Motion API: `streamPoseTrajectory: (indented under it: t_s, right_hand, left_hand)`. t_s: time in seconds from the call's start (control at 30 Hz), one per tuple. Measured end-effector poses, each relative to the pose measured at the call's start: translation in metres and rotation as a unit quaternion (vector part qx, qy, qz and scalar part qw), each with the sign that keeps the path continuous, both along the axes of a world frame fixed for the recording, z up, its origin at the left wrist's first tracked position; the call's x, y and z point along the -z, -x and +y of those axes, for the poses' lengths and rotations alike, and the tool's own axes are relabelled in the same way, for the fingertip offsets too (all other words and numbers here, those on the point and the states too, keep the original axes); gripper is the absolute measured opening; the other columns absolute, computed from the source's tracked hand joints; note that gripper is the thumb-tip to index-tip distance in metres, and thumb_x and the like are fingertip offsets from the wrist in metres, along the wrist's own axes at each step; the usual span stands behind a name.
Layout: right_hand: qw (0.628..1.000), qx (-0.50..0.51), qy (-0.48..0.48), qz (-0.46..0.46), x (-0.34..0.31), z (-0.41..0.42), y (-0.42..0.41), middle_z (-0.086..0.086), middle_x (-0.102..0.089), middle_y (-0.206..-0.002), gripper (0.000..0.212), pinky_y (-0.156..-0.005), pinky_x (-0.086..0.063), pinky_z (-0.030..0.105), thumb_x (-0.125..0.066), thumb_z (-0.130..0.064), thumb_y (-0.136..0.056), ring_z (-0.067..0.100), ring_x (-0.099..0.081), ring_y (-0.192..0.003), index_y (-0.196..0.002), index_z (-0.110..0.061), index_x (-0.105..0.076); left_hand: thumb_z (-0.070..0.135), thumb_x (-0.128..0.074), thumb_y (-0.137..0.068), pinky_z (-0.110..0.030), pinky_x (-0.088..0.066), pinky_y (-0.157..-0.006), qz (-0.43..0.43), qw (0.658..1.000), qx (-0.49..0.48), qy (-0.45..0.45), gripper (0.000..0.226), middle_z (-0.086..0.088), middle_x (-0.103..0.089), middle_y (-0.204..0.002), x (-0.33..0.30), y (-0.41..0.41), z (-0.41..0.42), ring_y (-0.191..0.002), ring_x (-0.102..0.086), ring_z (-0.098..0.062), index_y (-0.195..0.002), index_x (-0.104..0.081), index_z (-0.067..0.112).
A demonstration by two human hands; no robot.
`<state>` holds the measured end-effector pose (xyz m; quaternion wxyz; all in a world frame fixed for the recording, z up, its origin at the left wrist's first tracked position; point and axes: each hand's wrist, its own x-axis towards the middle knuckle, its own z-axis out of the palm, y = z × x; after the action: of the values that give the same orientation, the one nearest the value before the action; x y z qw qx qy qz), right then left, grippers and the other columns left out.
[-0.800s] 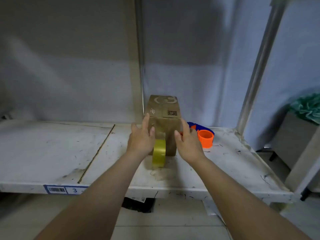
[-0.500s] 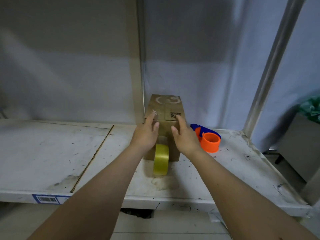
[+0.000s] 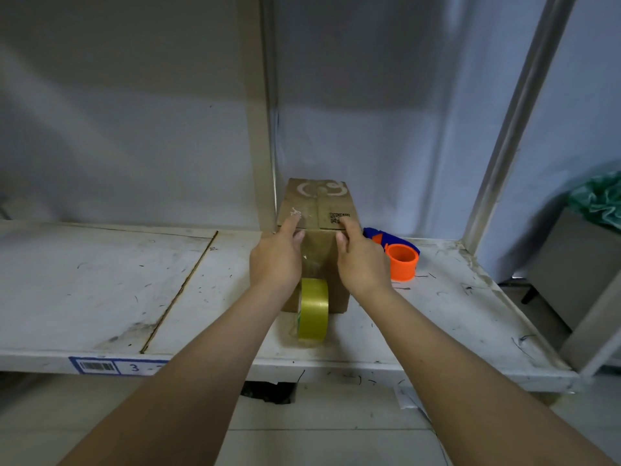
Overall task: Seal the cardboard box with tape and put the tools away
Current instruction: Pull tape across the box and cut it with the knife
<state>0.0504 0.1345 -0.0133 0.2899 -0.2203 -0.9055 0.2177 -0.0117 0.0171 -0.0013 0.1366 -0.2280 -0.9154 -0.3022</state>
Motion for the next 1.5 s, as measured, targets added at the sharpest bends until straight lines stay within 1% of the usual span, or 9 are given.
streamPoseTrajectory:
  t_s: [0.2,0.27,0.37,0.5,0.6,0.73,1.1,1.33,1.5]
  right_hand:
    - [1.0,0.006,-0.001,0.013,0.013,-0.009,-0.006,0.014,-0.066,-0.1,0.041,-0.067,-0.046,0.036,-0.03,-0.035,-0.101,0.03,-0.061,-0.09,-0.141,-0.031,-0.034]
    - [1.0,0.013,0.001,0.012,0.015,-0.011,-0.006,0.013,-0.065,-0.102,0.041,-0.066,-0.045,0.035,-0.03,-0.036,-0.101,0.03,-0.06,-0.091,-0.141,-0.033,-0.033]
    - [0.999,0.032,-0.011,0.022,0.018,-0.009,-0.008,0.013,-0.064,-0.1,0.041,-0.063,-0.042,0.033,-0.03,-0.037,-0.1,0.03,-0.061,-0.088,-0.141,-0.037,-0.033]
    - [0.996,0.051,-0.05,0.055,0.026,-0.007,-0.013,0.007,-0.064,-0.092,0.04,-0.059,-0.045,0.032,-0.025,-0.037,-0.1,0.027,-0.061,-0.08,-0.139,-0.036,-0.035]
    - [0.989,0.094,0.041,0.106,0.038,0.002,-0.012,0.001,-0.061,-0.086,0.034,-0.061,-0.042,0.033,-0.026,-0.032,-0.101,0.023,-0.058,-0.077,-0.128,-0.022,-0.044]
    - [0.985,0.135,0.105,0.022,0.064,0.032,0.001,0.011,-0.061,-0.092,0.017,-0.061,-0.036,0.034,-0.041,-0.015,-0.095,0.034,-0.061,-0.086,-0.107,-0.008,-0.051]
    - [0.975,0.118,0.049,-0.18,0.095,0.078,0.058,0.019,-0.053,-0.127,0.044,-0.089,-0.046,0.042,-0.05,-0.008,-0.092,0.035,-0.049,-0.117,-0.136,-0.007,-0.043]
    - [0.968,0.125,0.015,-0.218,0.109,0.089,0.074,0.016,-0.057,-0.122,0.04,-0.085,-0.044,0.039,-0.052,-0.013,-0.092,0.034,-0.052,-0.112,-0.131,-0.011,-0.043]
    - [0.942,0.183,0.207,-0.19,0.099,0.084,0.072,0.02,-0.05,-0.123,0.038,-0.079,-0.046,0.039,-0.055,-0.019,-0.091,0.035,-0.056,-0.107,-0.126,-0.008,-0.046]
  left_hand:
    - [0.043,-0.038,-0.097,-0.039,-0.044,-0.091,-0.039,0.999,0.01,0.007,0.045,-0.018,-0.049,-0.126,0.003,-0.015,-0.009,-0.113,-0.053,-0.036,-0.14,-0.038,0.033]
    - [0.047,-0.04,-0.095,-0.046,-0.029,-0.11,0.021,0.998,-0.007,0.051,0.044,-0.016,-0.026,-0.152,0.001,-0.019,-0.006,-0.14,-0.028,-0.035,-0.136,-0.044,0.033]
    - [0.044,-0.034,-0.097,-0.053,-0.005,-0.117,0.113,0.985,0.034,0.128,0.044,-0.001,-0.012,-0.162,-0.001,-0.019,0.003,-0.15,0.002,-0.023,-0.139,-0.04,0.033]
    - [0.027,-0.036,-0.1,-0.05,-0.012,-0.118,0.109,0.984,0.091,0.104,0.039,0.008,-0.043,-0.149,0.005,-0.009,0.005,-0.144,-0.026,-0.014,-0.138,-0.044,0.035]
    - [0.018,-0.043,-0.097,-0.05,-0.026,-0.113,0.137,0.984,0.091,0.07,0.039,0.007,-0.056,-0.138,0.01,0.002,0.002,-0.133,-0.042,-0.019,-0.13,-0.054,0.035]
    - [0.017,-0.052,-0.09,-0.055,-0.041,-0.099,0.179,0.978,0.103,0.01,0.033,0.002,-0.07,-0.116,0.022,0.007,0.004,-0.114,-0.059,-0.028,-0.117,-0.066,0.03]
    - [0.027,-0.044,-0.092,-0.043,-0.032,-0.098,0.214,0.97,0.105,-0.055,0.032,0.011,-0.07,-0.113,0.034,0.016,0.009,-0.11,-0.056,-0.018,-0.113,-0.067,0.035]
    - [0.027,-0.045,-0.092,-0.045,-0.034,-0.099,0.211,0.97,0.106,-0.06,0.031,0.013,-0.069,-0.112,0.036,0.017,0.01,-0.107,-0.052,-0.014,-0.112,-0.067,0.035]
    - [0.027,-0.045,-0.092,-0.048,-0.037,-0.099,0.201,0.973,0.107,-0.044,0.032,0.012,-0.069,-0.113,0.033,0.015,0.008,-0.108,-0.056,-0.017,-0.113,-0.066,0.035]
